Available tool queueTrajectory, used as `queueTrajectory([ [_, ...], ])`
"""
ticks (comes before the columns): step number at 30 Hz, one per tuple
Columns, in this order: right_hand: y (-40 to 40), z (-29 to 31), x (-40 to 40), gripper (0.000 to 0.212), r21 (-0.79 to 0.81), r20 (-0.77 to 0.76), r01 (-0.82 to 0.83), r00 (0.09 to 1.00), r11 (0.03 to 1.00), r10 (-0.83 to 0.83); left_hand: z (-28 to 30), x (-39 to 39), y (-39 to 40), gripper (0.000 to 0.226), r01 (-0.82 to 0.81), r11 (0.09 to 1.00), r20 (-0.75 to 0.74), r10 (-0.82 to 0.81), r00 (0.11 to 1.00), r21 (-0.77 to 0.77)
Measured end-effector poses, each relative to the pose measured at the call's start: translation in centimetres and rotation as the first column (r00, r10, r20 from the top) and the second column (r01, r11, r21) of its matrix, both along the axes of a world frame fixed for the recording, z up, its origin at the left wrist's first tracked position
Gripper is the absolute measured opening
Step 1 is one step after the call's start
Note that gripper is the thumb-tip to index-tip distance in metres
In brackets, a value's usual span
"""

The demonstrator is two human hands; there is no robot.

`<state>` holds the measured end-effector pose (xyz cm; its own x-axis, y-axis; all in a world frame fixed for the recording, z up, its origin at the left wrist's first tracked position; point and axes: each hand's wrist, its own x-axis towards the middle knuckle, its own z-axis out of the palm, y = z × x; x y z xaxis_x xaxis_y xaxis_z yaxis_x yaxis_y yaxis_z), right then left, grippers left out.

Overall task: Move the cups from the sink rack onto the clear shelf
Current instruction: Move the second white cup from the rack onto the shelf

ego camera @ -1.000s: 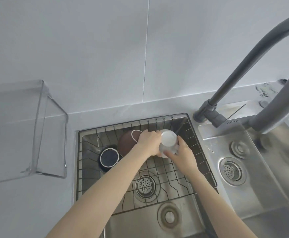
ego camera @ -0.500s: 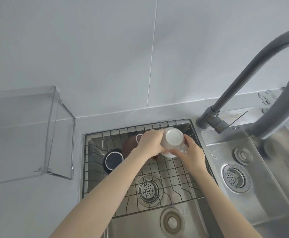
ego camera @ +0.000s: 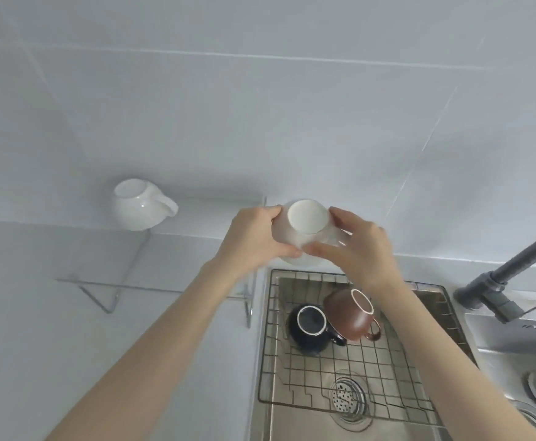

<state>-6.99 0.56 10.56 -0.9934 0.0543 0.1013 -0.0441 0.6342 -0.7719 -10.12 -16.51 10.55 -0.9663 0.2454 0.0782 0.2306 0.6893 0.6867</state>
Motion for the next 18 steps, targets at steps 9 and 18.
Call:
queueTrajectory([
  [9,-17.8,0.3,-2.5,0.044,0.025,0.054,-0.231,0.972,0.973,0.229,0.1,1.1,-18.0,0.053,-0.228,0.973,0.065,0.23,0.971,-0.029],
  [18,-27.1,-2.5,-3.9,0.043,0.027,0.14,-0.28,0.952,0.96,0.273,-1.9,0.8,-27.1,0.049,-0.272,0.961,0.177,0.276,0.945,-0.044],
])
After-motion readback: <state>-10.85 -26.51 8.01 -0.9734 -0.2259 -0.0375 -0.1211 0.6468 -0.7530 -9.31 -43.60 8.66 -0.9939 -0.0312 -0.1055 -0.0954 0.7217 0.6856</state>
